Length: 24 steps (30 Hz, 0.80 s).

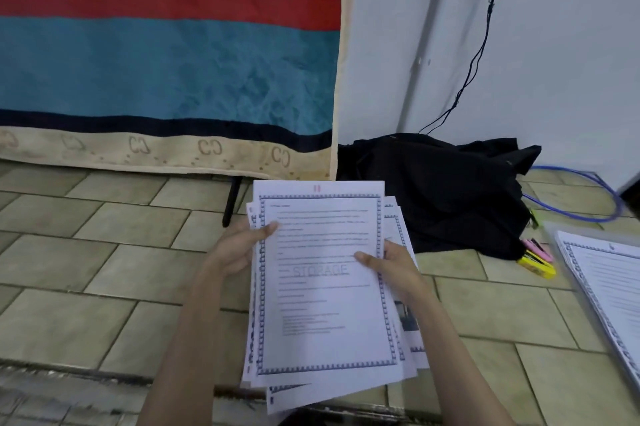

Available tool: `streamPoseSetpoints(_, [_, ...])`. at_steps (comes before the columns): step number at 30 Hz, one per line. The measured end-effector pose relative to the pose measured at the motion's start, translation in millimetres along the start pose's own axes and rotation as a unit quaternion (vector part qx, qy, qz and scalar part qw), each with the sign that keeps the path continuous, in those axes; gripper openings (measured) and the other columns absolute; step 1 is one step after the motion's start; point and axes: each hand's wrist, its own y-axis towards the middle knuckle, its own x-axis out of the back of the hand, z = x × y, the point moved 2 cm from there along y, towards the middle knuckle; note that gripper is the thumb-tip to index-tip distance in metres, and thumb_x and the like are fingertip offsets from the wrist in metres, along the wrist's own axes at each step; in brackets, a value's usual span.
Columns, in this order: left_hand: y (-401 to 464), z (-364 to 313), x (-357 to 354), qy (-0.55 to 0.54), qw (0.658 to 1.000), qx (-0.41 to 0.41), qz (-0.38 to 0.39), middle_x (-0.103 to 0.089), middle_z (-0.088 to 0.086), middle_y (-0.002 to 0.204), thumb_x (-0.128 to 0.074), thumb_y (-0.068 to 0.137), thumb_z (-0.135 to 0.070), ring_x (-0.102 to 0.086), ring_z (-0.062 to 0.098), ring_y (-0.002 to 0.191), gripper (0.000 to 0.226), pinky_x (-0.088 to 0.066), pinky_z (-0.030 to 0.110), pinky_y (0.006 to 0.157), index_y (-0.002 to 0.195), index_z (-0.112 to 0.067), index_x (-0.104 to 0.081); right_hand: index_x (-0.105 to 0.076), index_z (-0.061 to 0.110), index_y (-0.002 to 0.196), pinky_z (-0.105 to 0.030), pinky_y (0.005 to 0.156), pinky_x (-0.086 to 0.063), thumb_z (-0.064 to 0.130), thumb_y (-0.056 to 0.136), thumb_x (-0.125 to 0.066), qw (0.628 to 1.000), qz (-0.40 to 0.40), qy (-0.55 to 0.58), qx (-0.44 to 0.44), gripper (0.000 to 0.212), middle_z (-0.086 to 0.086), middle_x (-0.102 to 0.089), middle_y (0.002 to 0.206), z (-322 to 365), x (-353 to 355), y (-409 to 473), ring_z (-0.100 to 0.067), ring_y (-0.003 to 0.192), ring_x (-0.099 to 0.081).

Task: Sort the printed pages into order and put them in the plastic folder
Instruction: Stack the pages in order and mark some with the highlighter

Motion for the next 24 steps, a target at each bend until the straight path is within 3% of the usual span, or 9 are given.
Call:
streamPoseSetpoints(2, [10.0,1.8,-18.2,-0.023,0.999,0.027,0.015,-0.069,0.006,0.111,-0.038,0.098,-0.035,-0.068,0.02,0.096,0.037,-0.055,0.038,0.079,0.116,-0.013,-0.061,-0.07,0.008,0.094,-0.033,0.072,-0.059,-0.002,0.08,-0.068,0.999,-0.041,-0.01,0.026,0.017,-0.007,-0.075,0.096,2.3,25.8,-4.9,-0.022,0.085,-0.072])
streamPoseSetpoints(4, [23.8,8.3,-29.3,-0.025,0.996,0.044,-0.074,-0.07,0.0,0.098,-0.038,0.099,-0.04,-0.066,0.016,0.092,0.036,-0.052,0.03,0.073,0.108,-0.016,-0.063,-0.071,0.006,0.083,-0.025,0.065,-0.057,-0.007,0.077,-0.069,0.994,-0.087,-0.048,0.048,0.014,0.001,-0.076,0.079,2.1,52.0,-11.1,-0.015,0.073,-0.071])
streamPoseSetpoints(6, [34.8,16.3,-30.6,0.103,0.972,0.041,-0.205,-0.067,0.003,0.09,-0.052,0.094,-0.023,-0.065,0.014,0.084,0.015,-0.051,0.025,0.068,0.098,-0.014,-0.065,-0.068,0.001,0.073,-0.018,0.06,-0.053,-0.015,0.076,-0.064,0.993,-0.095,-0.057,0.046,0.017,0.003,-0.073,0.067,0.0,66.5,-17.3,-0.007,0.064,-0.068])
streamPoseSetpoints(8, [41.4,22.8,-33.1,0.25,0.931,0.059,-0.258,-0.065,0.007,0.105,-0.058,0.087,-0.017,-0.062,0.021,0.098,0.016,-0.049,0.028,0.087,0.102,-0.013,-0.064,-0.067,-0.002,0.068,-0.017,0.057,-0.054,-0.022,0.076,-0.055,0.995,-0.095,-0.033,0.02,0.025,-0.003,-0.073,0.066,-9.0,72.6,-21.5,-0.01,0.06,-0.069])
streamPoseSetpoints(11, [48.0,33.3,-47.5,0.238,0.941,0.1,-0.221,-0.059,0.007,0.113,-0.066,0.086,-0.02,-0.057,0.025,0.106,0.038,-0.045,0.031,0.095,0.118,-0.005,-0.053,-0.068,0.0,0.063,-0.019,0.061,-0.054,-0.023,0.076,-0.056,0.994,-0.092,-0.045,0.024,0.029,-0.002,-0.074,0.069,-16.3,71.6,-22.7,-0.011,0.063,-0.069])
streamPoseSetpoints(16, [39.4,28.5,-65.5,0.321,0.918,0.051,-0.226,-0.055,0.004,0.094,-0.049,0.094,-0.016,-0.056,0.024,0.098,0.012,-0.047,0.03,0.085,0.086,-0.011,-0.057,-0.066,-0.009,0.091,-0.013,0.055,-0.052,-0.012,0.074,-0.07,0.988,-0.127,-0.079,0.035,0.018,-0.006,-0.07,0.084,-24.2,69.3,-24.7,-0.003,0.065,-0.068])
streamPoseSetpoints(18, [35.2,27.5,-69.2,0.272,0.942,0.03,-0.195,-0.059,0.006,0.096,-0.052,0.092,-0.014,-0.056,0.022,0.09,0.011,-0.049,0.033,0.084,0.085,-0.01,-0.06,-0.066,-0.004,0.097,-0.013,0.058,-0.053,-0.011,0.074,-0.071,0.986,-0.144,-0.075,0.047,0.024,-0.005,-0.07,0.089,-26.6,69.5,-24.8,-0.013,0.079,-0.07])
streamPoseSetpoints(20, [34.4,29.1,-71.8,0.136,0.975,0.039,-0.169,-0.065,0.011,0.089,-0.057,0.088,-0.004,-0.059,0.019,0.073,0.005,-0.053,0.026,0.063,0.092,-0.002,-0.06,-0.068,0.007,0.097,-0.019,0.068,-0.056,-0.008,0.073,-0.073,0.982,-0.158,-0.08,0.061,0.028,-0.006,-0.068,0.101,-26.8,69.2,-22.7,-0.022,0.094,-0.068])
streamPoseSetpoints(24, [31.2,27.3,-71.0,0.005,0.989,0.04,-0.143,-0.067,0.009,0.075,-0.063,0.084,0.005,-0.064,0.011,0.051,0.011,-0.051,0.019,0.045,0.091,-0.003,-0.059,-0.065,0.014,0.105,-0.028,0.078,-0.058,-0.008,0.073,-0.073,0.984,-0.151,-0.07,0.06,0.04,-0.002,-0.069,0.108,-24.4,69.3,-21.2,-0.019,0.098,-0.067])
